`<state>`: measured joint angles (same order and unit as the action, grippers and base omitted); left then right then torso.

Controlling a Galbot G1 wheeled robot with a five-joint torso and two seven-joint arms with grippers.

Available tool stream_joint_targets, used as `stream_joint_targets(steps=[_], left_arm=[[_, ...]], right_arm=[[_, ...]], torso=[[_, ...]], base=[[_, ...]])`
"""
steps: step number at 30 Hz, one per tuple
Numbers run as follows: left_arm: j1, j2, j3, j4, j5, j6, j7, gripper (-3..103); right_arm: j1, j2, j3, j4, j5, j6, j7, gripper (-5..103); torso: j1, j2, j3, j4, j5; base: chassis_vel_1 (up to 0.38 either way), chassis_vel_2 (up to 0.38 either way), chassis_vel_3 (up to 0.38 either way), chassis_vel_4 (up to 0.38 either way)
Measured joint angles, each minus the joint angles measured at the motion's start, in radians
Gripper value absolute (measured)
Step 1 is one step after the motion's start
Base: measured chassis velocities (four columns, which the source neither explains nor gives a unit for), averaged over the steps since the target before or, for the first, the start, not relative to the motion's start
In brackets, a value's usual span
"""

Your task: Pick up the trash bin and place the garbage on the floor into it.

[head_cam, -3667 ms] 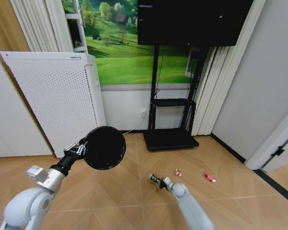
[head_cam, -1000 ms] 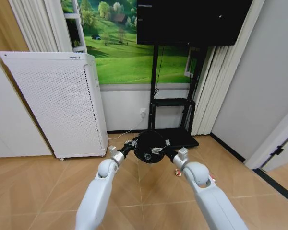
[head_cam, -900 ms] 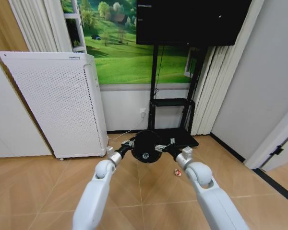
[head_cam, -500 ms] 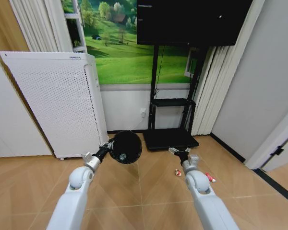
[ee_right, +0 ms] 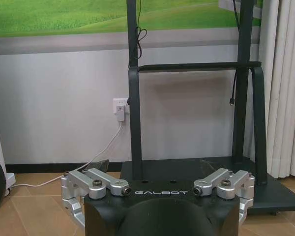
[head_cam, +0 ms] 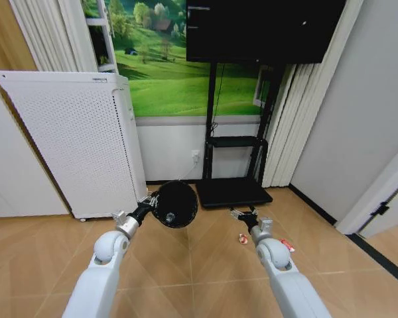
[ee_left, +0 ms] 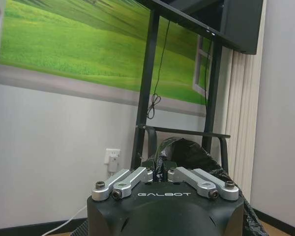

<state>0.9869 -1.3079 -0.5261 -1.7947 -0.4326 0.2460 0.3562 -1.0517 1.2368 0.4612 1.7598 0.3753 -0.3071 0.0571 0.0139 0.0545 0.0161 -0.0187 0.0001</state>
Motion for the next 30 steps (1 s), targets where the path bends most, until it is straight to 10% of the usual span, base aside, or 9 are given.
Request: stream_joint_targets(steps=[30], left_arm=[[-0.005, 0.008, -0.003, 0.0, -0.008, -0.002, 0.016, 7]], right_arm=[[0.017, 0.006, -0.009, -0.001, 0.01, -0.022, -0.016, 100]], torso=[[0.0, 0.0, 0.0, 0.0003, -0.0002]], base=[[-0.147, -0.148, 0.151, 0.152]])
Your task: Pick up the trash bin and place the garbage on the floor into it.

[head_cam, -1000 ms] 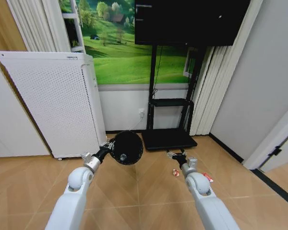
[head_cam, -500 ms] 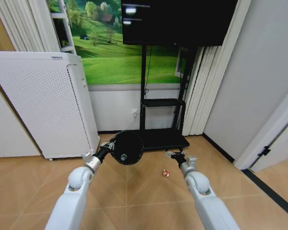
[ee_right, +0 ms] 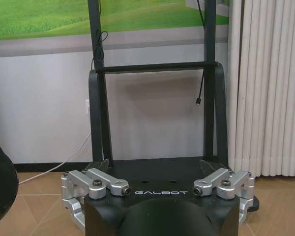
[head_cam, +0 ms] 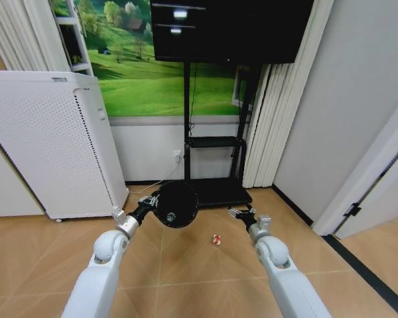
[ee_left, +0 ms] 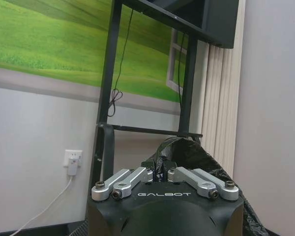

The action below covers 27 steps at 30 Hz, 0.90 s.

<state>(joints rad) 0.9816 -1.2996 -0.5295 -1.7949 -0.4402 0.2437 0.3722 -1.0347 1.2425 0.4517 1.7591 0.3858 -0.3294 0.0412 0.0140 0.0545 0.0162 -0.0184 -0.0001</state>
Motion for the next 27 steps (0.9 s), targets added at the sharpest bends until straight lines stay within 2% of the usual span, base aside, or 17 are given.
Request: stream_joint_targets(steps=[6, 15, 27], left_arm=[[0.004, -0.005, 0.003, -0.003, 0.0, 0.0, 0.0, 7], [0.004, -0.005, 0.007, -0.007, -0.001, 0.0, -0.002, 7], [-0.001, -0.003, 0.011, -0.008, 0.0, 0.001, -0.001, 7]], right_arm=[[-0.022, 0.003, -0.002, -0.008, -0.011, 0.034, -0.006, 100], [-0.04, 0.018, 0.004, 0.013, -0.05, -0.002, -0.027, 100], [-0.037, 0.018, -0.002, 0.012, -0.057, -0.002, -0.04, 100]], torso=[[0.0, 0.0, 0.0, -0.0007, 0.0002], [0.0, 0.0, 0.0, 0.0004, -0.0001], [0.0, 0.0, 0.0, -0.0003, 0.0001]], base=[[-0.114, -0.11, 0.097, 0.099], [0.018, 0.02, -0.011, -0.013], [-0.036, 0.034, 0.049, -0.033]])
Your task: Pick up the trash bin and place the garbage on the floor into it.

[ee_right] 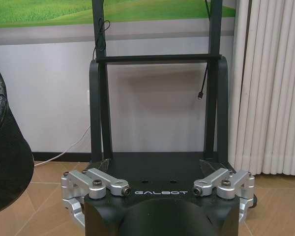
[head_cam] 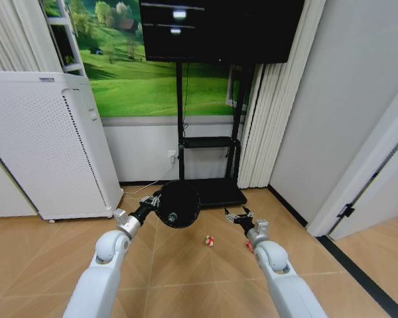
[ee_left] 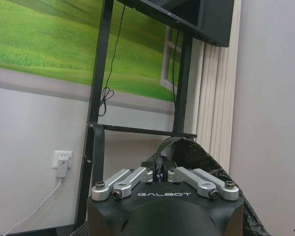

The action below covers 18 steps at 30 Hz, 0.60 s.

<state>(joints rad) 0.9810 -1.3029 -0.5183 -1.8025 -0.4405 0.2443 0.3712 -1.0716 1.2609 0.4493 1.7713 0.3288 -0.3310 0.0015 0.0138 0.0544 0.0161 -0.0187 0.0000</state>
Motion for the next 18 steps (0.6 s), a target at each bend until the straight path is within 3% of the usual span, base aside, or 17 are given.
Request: stream_joint_targets(steps=[9, 14, 18], left_arm=[[-0.004, 0.003, 0.0, 0.004, -0.001, 0.001, 0.0, 7], [-0.003, -0.004, 0.001, 0.005, 0.001, 0.001, 0.0, 7], [-0.001, -0.005, 0.0, 0.0, 0.002, 0.002, -0.002, 7]], right_arm=[[0.003, 0.003, -0.005, -0.003, -0.003, 0.004, -0.006, 100], [0.005, 0.002, -0.009, -0.03, -0.027, 0.067, -0.013, 100], [-0.007, -0.011, -0.004, -0.036, 0.022, 0.027, -0.048, 100]], torso=[[0.0, 0.0, 0.0, 0.0001, 0.0], [0.001, 0.0, 0.0, 0.0004, 0.0], [0.001, 0.0, 0.001, 0.0001, 0.0001]], base=[[-0.187, 0.183, 0.189, -0.196], [-0.226, 0.205, 0.222, -0.23], [-0.133, 0.098, 0.108, -0.1]])
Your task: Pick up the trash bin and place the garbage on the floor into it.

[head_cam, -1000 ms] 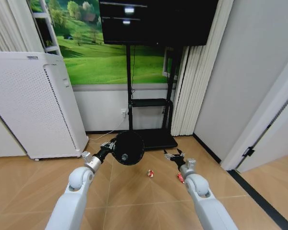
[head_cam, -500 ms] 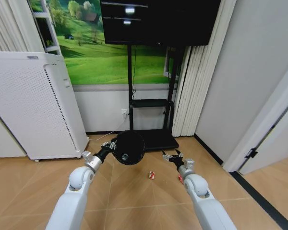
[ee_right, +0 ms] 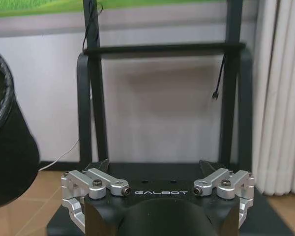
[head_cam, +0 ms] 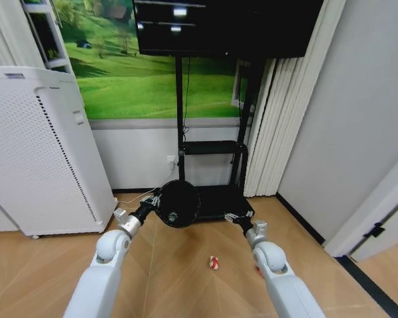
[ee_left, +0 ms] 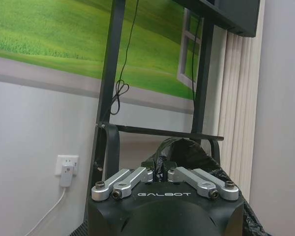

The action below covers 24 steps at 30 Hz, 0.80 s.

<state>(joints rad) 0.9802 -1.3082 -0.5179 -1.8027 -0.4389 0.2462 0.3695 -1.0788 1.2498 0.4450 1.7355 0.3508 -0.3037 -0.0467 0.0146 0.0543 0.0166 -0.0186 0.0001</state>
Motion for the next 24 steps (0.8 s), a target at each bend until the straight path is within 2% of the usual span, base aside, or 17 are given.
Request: stream_joint_targets(steps=[5, 7, 9, 11, 12, 14, 16, 17, 22, 23, 24], left_arm=[[0.002, 0.002, -0.006, -0.007, -0.002, 0.002, -0.001, 7], [0.004, 0.001, -0.011, -0.011, -0.003, 0.002, -0.002, 7], [0.006, 0.001, -0.013, -0.013, -0.003, 0.003, -0.002, 7], [0.013, -0.001, -0.025, -0.025, -0.004, 0.003, -0.006, 7], [0.013, -0.001, -0.025, -0.025, -0.004, 0.003, -0.006, 7], [0.024, -0.001, -0.05, -0.046, -0.015, 0.009, -0.018, 7], [0.029, -0.001, -0.063, -0.052, -0.018, 0.011, -0.019, 7], [0.036, 0.001, -0.092, -0.061, -0.027, 0.013, -0.021, 7], [0.036, 0.014, -0.122, -0.064, -0.041, 0.021, -0.019, 7], [0.044, 0.016, -0.135, -0.063, -0.046, 0.022, -0.01, 7], [0.054, 0.015, -0.145, -0.062, -0.049, 0.021, -0.004, 7]], right_arm=[[-0.022, -0.021, 0.004, -0.003, 0.039, -0.034, -0.052, 100], [-0.028, -0.031, 0.004, -0.006, 0.042, -0.069, -0.088, 100], [-0.029, -0.039, -0.002, -0.012, 0.04, -0.084, -0.103, 100], [-0.02, -0.062, -0.036, -0.064, 0.004, -0.095, -0.173, 100], [-0.02, -0.062, -0.036, -0.064, 0.004, -0.095, -0.173, 100], [0.016, -0.062, -0.071, -0.167, -0.063, -0.064, -0.236, 100], [0.026, -0.061, -0.082, -0.202, -0.08, -0.051, -0.249, 100], [0.043, -0.061, -0.107, -0.275, -0.112, -0.029, -0.273, 100], [0.041, -0.05, -0.123, -0.366, -0.163, 0.012, -0.289, 100], [0.037, -0.037, -0.122, -0.394, -0.179, 0.019, -0.291, 100], [0.036, -0.03, -0.122, -0.408, -0.184, 0.021, -0.292, 100]], torso=[[-0.001, 0.0, -0.001, -0.0001, 0.0], [-0.001, 0.0, -0.001, -0.0001, 0.0], [-0.001, 0.0, -0.001, -0.0002, -0.0003], [-0.001, 0.0, -0.001, -0.0001, -0.0002], [-0.001, 0.0, -0.001, -0.0001, -0.0002], [-0.001, 0.0, -0.001, -0.0001, -0.0002], [-0.001, 0.0, 0.0, 0.0, 0.0], [-0.001, 0.0, 0.0, 0.0003, 0.0], [-0.001, 0.0, 0.0, 0.0006, 0.0001], [-0.001, 0.0, 0.0, -0.0008, -0.0001], [-0.001, 0.0, 0.0, -0.0007, 0.0001]], base=[[0.015, -0.021, -0.019, 0.015], [0.049, -0.058, -0.046, 0.06], [0.05, -0.064, -0.04, 0.049], [0.013, -0.026, -0.009, 0.011], [0.0, 0.0, 0.0, 0.0], [0.0, 0.0, 0.0, 0.0], [0.0, 0.0, 0.0, 0.0], [0.0, 0.0, 0.0, 0.0], [0.0, 0.0, 0.0, 0.0], [0.0, 0.0, 0.0, 0.0], [0.0, 0.0, 0.0, 0.0]])
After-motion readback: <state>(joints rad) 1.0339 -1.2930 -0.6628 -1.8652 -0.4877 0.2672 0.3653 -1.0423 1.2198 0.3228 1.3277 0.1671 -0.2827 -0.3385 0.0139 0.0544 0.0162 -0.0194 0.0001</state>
